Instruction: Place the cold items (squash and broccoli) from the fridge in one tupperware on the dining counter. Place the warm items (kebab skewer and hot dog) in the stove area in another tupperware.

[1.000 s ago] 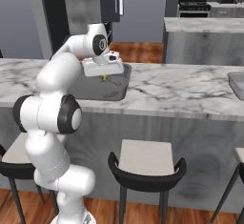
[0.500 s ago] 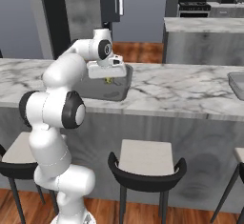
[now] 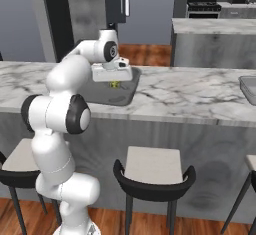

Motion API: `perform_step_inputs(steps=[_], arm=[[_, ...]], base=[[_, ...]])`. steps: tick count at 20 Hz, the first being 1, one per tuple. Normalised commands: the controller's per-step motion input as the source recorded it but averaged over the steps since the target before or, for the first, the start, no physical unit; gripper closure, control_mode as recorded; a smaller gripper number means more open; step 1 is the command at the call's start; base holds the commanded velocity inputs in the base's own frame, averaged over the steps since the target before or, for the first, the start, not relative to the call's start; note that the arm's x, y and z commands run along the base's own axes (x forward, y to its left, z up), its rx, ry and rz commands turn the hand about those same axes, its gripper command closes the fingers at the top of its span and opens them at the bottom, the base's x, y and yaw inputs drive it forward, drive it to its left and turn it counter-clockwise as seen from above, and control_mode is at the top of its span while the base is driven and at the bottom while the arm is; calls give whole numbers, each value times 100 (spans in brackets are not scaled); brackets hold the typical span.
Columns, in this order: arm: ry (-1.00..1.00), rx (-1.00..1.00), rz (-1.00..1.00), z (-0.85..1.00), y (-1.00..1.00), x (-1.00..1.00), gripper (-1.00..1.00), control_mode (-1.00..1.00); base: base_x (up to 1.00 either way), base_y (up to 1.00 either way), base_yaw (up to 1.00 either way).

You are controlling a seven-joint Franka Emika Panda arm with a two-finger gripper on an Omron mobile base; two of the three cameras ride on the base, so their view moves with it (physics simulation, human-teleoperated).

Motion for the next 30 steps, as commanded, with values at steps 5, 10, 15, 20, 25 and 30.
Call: perform_step_inputs(steps=[5, 10, 15, 20, 25, 30], arm=[[-1, -1, -5, 21, 5, -20, -100, -100], [-13, -4, -2, 63, 7, -35, -100, -100], [-19, -2, 0, 78, 1, -76, -100, -100], [-18, 0, 0, 67, 0, -99, -100, -100], [-14, 1, 0, 43, 0, -100, -100, -100], [-9, 8, -2, 11, 0, -100, -100, -100]], base=[[0, 0, 0], [0, 0, 0], [0, 0, 0], [0, 0, 0], [0, 0, 0], [0, 0, 0]])
